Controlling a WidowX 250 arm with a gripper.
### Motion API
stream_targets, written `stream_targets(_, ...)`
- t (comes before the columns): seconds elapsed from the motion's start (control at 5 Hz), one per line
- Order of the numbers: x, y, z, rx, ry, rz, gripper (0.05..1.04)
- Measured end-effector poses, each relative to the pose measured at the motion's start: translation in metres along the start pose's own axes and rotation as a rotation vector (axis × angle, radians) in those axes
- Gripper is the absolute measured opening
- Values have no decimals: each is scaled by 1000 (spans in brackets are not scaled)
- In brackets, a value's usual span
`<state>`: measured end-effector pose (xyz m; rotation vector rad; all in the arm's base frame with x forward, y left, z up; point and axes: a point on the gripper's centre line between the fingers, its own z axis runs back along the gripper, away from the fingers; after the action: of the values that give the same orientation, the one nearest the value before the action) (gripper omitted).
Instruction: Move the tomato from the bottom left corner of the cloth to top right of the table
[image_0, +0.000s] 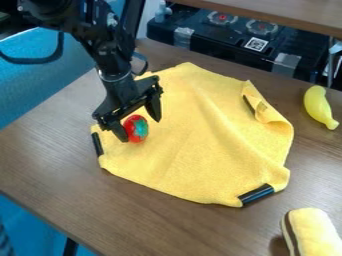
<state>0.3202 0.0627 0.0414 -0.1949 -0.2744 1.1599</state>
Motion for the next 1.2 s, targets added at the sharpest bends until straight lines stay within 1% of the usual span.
stream_targets(0.2,0,1,-4,-1,13,1,700)
stream_targets(0.4,-1,0,-4,-9,20,-26,654)
stream_targets(0.6,-7,-4,-3,-27,41,-66,630)
stream_targets(0.8,-26,-31,4,-59,64,-272,626)
stream_targets(1.0,-56,-80,21,-136,65,-521,626)
stream_targets(1.2,-97,-118,18,-139,127,-647,626)
